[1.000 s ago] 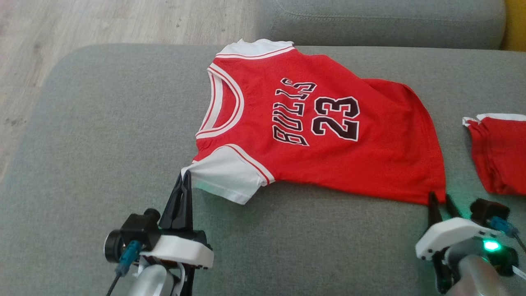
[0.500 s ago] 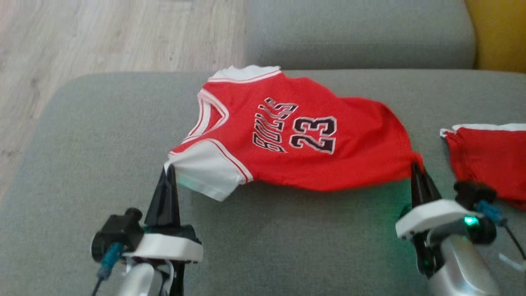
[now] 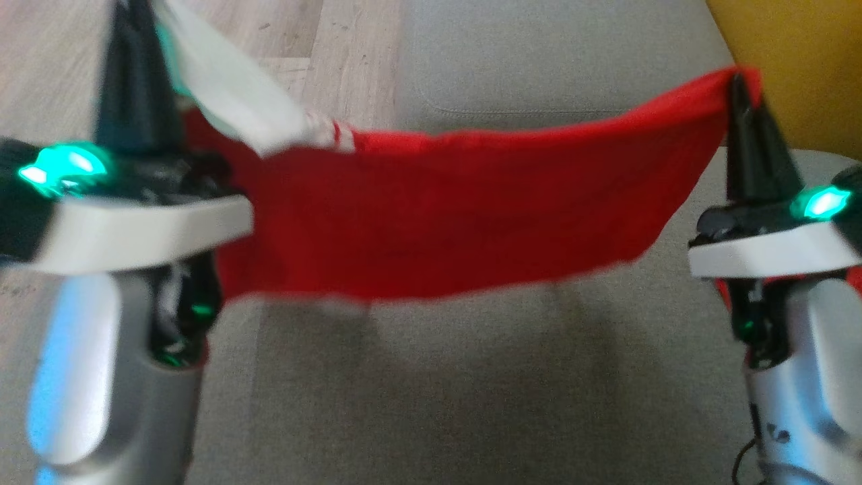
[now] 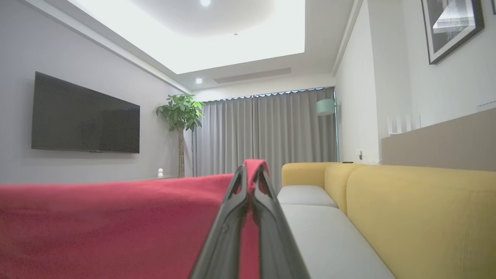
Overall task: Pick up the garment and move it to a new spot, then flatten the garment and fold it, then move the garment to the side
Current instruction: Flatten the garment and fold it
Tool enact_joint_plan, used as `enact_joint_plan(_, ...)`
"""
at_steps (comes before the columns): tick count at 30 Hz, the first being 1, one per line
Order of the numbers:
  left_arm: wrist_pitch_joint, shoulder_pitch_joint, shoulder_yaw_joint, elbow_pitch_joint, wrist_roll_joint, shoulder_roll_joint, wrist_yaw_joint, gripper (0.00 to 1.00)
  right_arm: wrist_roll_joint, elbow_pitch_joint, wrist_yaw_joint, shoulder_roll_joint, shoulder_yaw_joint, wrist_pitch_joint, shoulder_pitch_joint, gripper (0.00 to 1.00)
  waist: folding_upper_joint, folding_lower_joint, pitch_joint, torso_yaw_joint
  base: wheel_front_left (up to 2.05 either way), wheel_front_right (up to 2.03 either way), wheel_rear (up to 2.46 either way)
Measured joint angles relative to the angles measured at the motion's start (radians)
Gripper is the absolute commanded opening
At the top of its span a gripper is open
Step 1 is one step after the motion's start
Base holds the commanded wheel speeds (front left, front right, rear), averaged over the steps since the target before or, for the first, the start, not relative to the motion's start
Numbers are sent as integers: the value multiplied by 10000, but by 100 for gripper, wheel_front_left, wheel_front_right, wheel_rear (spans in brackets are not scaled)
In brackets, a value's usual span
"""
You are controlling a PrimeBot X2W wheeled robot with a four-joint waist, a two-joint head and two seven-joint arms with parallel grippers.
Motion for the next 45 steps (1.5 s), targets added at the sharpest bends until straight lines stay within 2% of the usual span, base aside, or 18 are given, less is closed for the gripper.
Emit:
enact_joint_plan(4, 755, -708, 299, -1208, -263, 98, 278, 0, 0, -1524, -2, -155, -25, 809, -66, 0, 0, 0, 31, -33, 0, 0, 0)
enact_joint_plan(8, 1563, -1239, 527, -1810, -516, 357, 407, 0, -23, -2688, 0, -174, -351, 1697, -67, 0, 0, 0, 226, -39, 0, 0, 0)
enact_joint_plan(11, 2048, -1706, 589, -1427, -573, 694, 334, 0, -23, -3076, -2, -163, -558, 2376, -94, 0, 0, 0, 497, -26, 0, 0, 0)
enact_joint_plan(14, 2475, -2034, 616, -385, -874, 930, 82, 0, -15, -2832, -2, -176, -564, 3022, -390, 0, 0, 1, 861, -35, 0, 0, 0)
enact_joint_plan(17, 2550, -2514, 610, 913, -830, 1356, -316, 0, 324, -2146, -2, -169, -499, 3733, -1258, 0, 0, 2, 1445, -71, 0, 0, 0)
enact_joint_plan(21, 2146, -3937, 552, 3053, -548, 1628, -838, 0, 493, -571, -2, -514, 67, 3910, -3521, 0, 0, 5, 2444, -142, 0, 0, 0)
enact_joint_plan(25, 1333, -6363, 568, 5074, -357, 1613, -1043, 0, 412, 1523, 0, -1202, 759, 3072, -6355, 0, -1, 7, 3476, -200, 0, 0, 0)
enact_joint_plan(26, 1091, -7023, 573, 5524, -265, 1601, -1072, 0, 328, 2104, 0, -1269, 855, 2752, -7038, 0, -1, 7, 3722, -211, 0, 0, 0)
enact_joint_plan(27, 1091, -7023, 573, 5524, -265, 1601, -1072, 0, 328, 2104, 0, -1269, 855, 2752, -7038, 0, -1, 7, 3722, -211, 0, 0, 0)
enact_joint_plan(32, -128, -9449, 545, 7488, 58, 1381, -1185, 0, -186, 4675, 0, -1273, 786, 1041, -9500, 0, -1, 6, 4732, -236, 0, 0, 0)
enact_joint_plan(38, -1327, -9721, 238, 9472, 176, 784, -1521, 0, -546, 7269, -2, -1104, 746, -94, -9977, 0, -1, 5, 5197, -107, 0, 0, 0)
enact_joint_plan(45, -1950, -8149, -604, 10521, 215, 510, -1827, 0, -566, 9285, -2, -1208, 2098, -205, -8737, 0, -1, 2, 4970, 28, 0, 0, 0)
